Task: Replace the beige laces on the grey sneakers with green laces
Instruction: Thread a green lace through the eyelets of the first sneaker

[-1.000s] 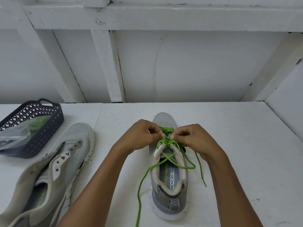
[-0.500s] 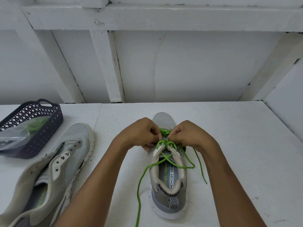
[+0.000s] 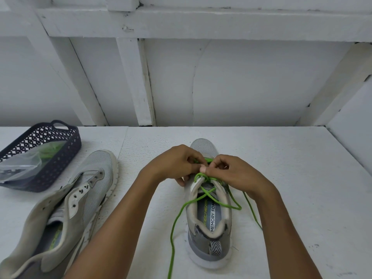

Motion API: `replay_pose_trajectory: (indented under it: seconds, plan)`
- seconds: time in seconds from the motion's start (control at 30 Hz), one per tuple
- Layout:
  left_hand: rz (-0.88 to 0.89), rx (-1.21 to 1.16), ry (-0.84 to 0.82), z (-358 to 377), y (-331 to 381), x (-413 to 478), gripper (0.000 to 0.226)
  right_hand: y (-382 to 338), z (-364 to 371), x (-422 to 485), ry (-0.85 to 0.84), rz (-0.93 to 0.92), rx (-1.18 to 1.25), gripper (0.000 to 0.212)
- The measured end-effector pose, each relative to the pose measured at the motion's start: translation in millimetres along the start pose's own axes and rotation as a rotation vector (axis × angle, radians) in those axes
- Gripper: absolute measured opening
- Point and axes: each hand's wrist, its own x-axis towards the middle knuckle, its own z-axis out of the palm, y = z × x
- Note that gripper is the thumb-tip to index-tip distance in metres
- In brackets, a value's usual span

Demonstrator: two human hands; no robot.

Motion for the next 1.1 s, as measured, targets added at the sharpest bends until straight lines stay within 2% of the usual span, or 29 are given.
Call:
replay_pose_trajectory:
  seconds: [0.23,0.4,0.63,0.83,0.97,1.1]
  plan:
    - [0.016,-0.089,0.006,0.9,-7.9,-4.6,0.012,-3.6,-8.0,-6.4,-0.086,-0.013,0.068,0.007]
    - [-0.006,0.017,-0.015,3.8,-2.3,-4.3,0.017,-7.9,-8.8,-3.8,-0.097,0.011,0.053,0.013]
    - [-0.05,-0.087,0.018,0.8,-5.0,-6.5,0.016,-5.0,-9.6,-3.9,-0.031,-0.03,0.094,0.014]
    - [0.009,-0.099,0.034,-3.8,-8.4,-10.8,0.01,0.2,-8.1,-1.5,-0.013,0.031,0.191,0.02]
    - [0.039,-0.064,0.039,-3.9,-6.3,-11.6,0.009,4.9,-3.9,-1.3,-0.018,-0.042,0.105,0.011]
    - [0.084,0.083,0.134,5.4,-1.4,-13.4,0.015,3.7,0.7,-0.9,0.052,-0.023,0.154,0.007]
